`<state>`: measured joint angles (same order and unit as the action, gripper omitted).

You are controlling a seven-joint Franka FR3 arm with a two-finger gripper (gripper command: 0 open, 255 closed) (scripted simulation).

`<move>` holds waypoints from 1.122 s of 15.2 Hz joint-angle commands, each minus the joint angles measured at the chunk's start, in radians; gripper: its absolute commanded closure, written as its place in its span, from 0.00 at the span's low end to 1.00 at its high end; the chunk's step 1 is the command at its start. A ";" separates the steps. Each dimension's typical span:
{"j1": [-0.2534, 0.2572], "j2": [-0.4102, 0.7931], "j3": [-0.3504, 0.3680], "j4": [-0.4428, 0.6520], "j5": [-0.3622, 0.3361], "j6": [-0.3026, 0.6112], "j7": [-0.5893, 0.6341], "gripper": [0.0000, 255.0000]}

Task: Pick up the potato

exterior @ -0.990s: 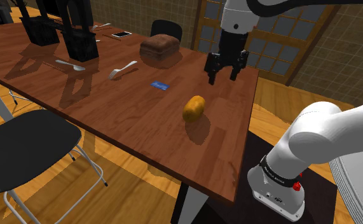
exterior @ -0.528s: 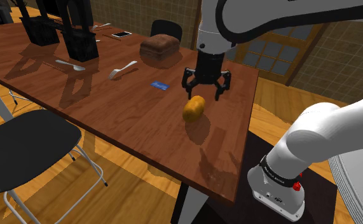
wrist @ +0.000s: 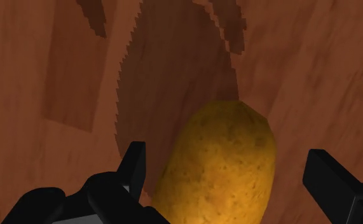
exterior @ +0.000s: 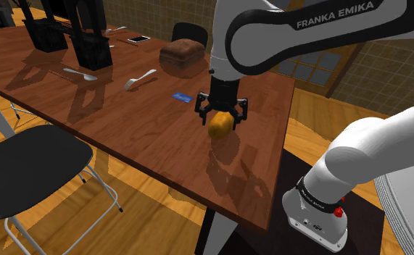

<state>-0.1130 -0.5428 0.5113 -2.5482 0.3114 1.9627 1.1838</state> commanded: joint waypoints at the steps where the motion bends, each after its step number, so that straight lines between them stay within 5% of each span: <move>1: 0.000 0.010 0.007 -0.022 0.004 0.032 -0.001 0.00; 4: 0.000 0.014 0.010 -0.027 0.005 0.041 -0.001 0.00; 5: 0.000 0.015 0.010 -0.026 0.005 0.042 0.000 1.00; 17: 0.000 -0.005 -0.002 0.001 0.000 -0.005 0.000 1.00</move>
<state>-0.1127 -0.5444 0.5116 -2.5546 0.3132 1.9687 1.1830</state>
